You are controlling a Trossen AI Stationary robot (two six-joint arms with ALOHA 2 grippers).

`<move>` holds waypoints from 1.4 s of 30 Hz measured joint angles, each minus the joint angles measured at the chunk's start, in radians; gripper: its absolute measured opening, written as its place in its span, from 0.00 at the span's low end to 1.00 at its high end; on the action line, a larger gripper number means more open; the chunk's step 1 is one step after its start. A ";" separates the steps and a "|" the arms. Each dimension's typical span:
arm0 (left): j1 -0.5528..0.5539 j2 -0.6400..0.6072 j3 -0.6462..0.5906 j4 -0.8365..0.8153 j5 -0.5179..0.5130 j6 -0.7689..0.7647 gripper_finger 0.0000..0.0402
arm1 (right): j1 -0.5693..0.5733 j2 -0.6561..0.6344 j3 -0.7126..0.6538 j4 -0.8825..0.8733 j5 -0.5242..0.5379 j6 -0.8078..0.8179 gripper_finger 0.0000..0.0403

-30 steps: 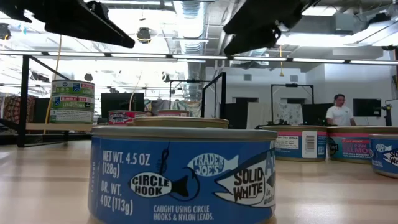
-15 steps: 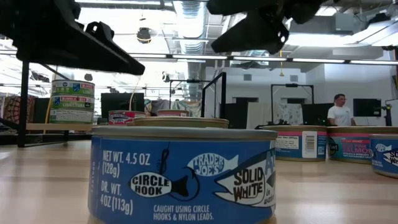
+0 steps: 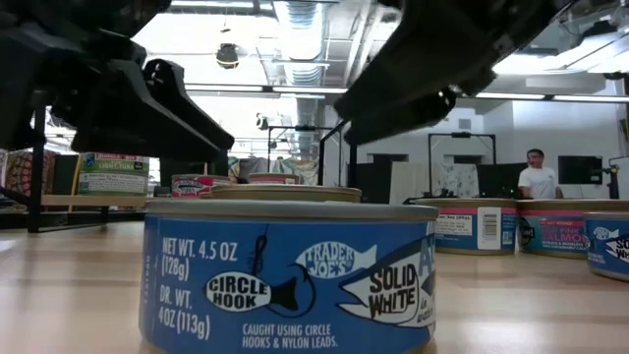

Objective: Stack canned seafood by type on shelf
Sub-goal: Stack the blue pink tuna can on top of the blue pink tuna can on the shelf

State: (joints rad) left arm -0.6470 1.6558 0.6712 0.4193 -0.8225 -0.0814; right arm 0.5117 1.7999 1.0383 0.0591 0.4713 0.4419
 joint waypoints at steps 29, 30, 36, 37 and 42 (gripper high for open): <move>0.016 0.000 0.000 -0.058 -0.005 -0.058 0.54 | -0.029 0.074 0.003 -0.104 -0.054 0.040 0.81; 0.016 0.000 0.000 -0.059 -0.005 -0.058 0.54 | -0.029 0.074 0.003 -0.105 -0.054 0.040 0.81; 0.016 0.000 0.000 -0.065 -0.005 -0.062 0.54 | -0.029 0.074 0.003 -0.119 -0.053 0.046 0.81; 0.016 0.000 0.000 -0.065 -0.005 -0.062 0.54 | -0.029 0.073 0.003 -0.127 -0.053 0.052 0.81; 0.016 0.000 0.000 -0.064 -0.004 -0.066 0.54 | -0.029 0.075 0.001 -0.205 -0.056 0.060 0.81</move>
State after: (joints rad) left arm -0.6312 1.6554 0.6716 0.3550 -0.8268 -0.1471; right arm 0.4828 1.8754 1.0391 -0.1457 0.4149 0.5014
